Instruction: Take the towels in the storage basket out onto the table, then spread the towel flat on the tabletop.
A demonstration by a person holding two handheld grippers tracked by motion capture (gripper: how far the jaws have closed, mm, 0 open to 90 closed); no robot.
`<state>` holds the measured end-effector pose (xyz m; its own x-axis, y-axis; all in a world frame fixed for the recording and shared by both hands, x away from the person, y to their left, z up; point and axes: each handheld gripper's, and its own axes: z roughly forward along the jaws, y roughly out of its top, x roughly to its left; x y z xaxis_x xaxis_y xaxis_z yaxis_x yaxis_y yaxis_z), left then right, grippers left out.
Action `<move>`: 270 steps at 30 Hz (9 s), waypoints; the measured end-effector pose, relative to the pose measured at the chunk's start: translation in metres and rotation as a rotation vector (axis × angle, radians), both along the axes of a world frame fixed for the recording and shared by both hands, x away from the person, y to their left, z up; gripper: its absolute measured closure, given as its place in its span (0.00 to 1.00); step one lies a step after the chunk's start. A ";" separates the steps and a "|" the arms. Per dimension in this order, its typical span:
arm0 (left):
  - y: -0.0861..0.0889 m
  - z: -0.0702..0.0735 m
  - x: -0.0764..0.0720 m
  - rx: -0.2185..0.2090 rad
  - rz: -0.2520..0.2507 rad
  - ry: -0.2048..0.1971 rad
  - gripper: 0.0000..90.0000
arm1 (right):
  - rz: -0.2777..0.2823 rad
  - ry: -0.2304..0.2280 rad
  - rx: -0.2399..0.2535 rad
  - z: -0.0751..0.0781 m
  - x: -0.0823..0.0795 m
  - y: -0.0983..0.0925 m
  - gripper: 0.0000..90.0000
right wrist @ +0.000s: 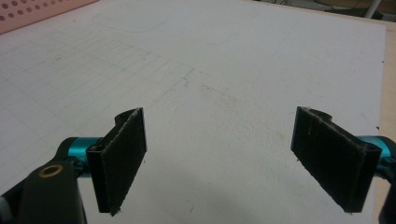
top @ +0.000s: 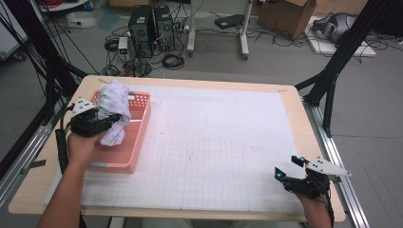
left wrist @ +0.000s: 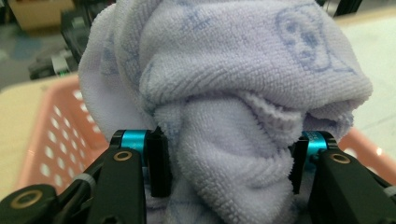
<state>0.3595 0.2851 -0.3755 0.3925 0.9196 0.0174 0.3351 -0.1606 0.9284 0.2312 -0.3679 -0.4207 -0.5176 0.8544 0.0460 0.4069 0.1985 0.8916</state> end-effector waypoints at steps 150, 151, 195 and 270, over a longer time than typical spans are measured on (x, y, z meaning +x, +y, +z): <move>-0.182 -0.051 -0.056 -0.215 -0.459 -0.030 0.33 | 0.211 0.148 -0.067 -0.022 0.070 0.102 0.25; -0.182 -0.052 -0.056 -0.214 -0.462 -0.031 0.35 | 0.228 0.144 -0.065 -0.022 0.072 0.109 0.28; -0.255 -0.072 -0.046 0.062 -0.598 0.217 0.84 | 0.321 0.243 0.003 0.000 0.015 0.071 0.44; -0.210 -0.047 0.012 -0.103 -0.292 0.045 0.91 | 0.390 0.226 -0.152 0.018 0.190 0.129 0.92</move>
<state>0.3714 0.0751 -0.4224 0.6382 0.7641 -0.0936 0.3298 -0.1615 0.9301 0.4213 -0.2387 -0.4026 -0.7925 0.6041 0.0839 0.4564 0.4962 0.7386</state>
